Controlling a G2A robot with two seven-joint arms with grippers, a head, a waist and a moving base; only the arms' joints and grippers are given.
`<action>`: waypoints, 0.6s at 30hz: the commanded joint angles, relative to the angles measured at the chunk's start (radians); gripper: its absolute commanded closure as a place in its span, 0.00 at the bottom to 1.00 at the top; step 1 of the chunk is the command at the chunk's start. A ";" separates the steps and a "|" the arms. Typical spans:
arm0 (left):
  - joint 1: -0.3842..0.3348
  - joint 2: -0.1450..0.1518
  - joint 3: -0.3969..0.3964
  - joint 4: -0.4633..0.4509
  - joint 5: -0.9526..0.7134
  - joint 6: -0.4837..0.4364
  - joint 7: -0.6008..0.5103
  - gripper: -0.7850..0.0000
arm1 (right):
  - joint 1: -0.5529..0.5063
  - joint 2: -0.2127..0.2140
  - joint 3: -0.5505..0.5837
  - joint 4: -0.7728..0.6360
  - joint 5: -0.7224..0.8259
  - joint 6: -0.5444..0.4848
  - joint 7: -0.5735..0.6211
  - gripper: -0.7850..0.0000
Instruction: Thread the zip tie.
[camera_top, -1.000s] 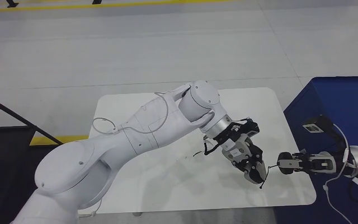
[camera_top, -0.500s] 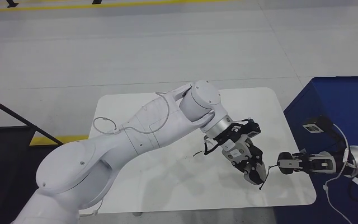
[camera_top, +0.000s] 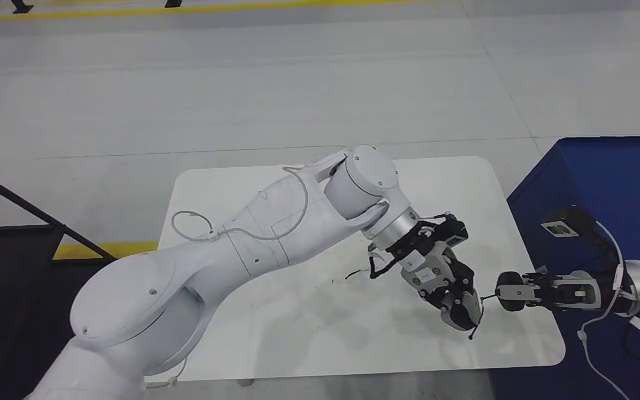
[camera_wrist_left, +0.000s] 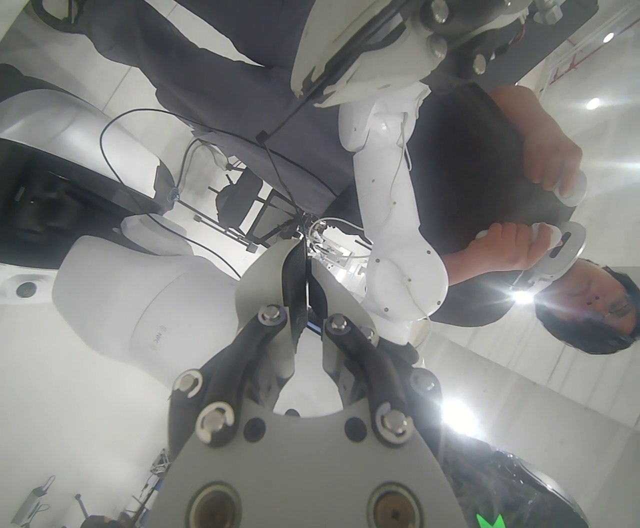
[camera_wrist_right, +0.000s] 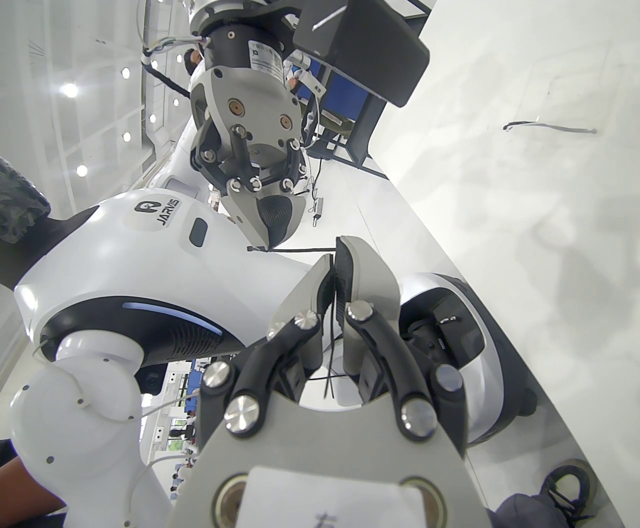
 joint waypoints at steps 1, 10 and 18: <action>0.002 -0.002 0.000 0.003 -0.013 0.006 0.006 1.00 | 0.000 0.000 0.000 0.000 0.000 0.000 0.000 1.00; 0.006 -0.012 0.000 0.012 -0.041 0.035 0.035 1.00 | -0.003 -0.002 -0.005 -0.017 -0.013 0.003 -0.028 1.00; 0.000 -0.014 0.000 0.037 -0.077 0.048 0.048 1.00 | -0.012 -0.008 0.000 -0.025 -0.018 0.003 -0.025 1.00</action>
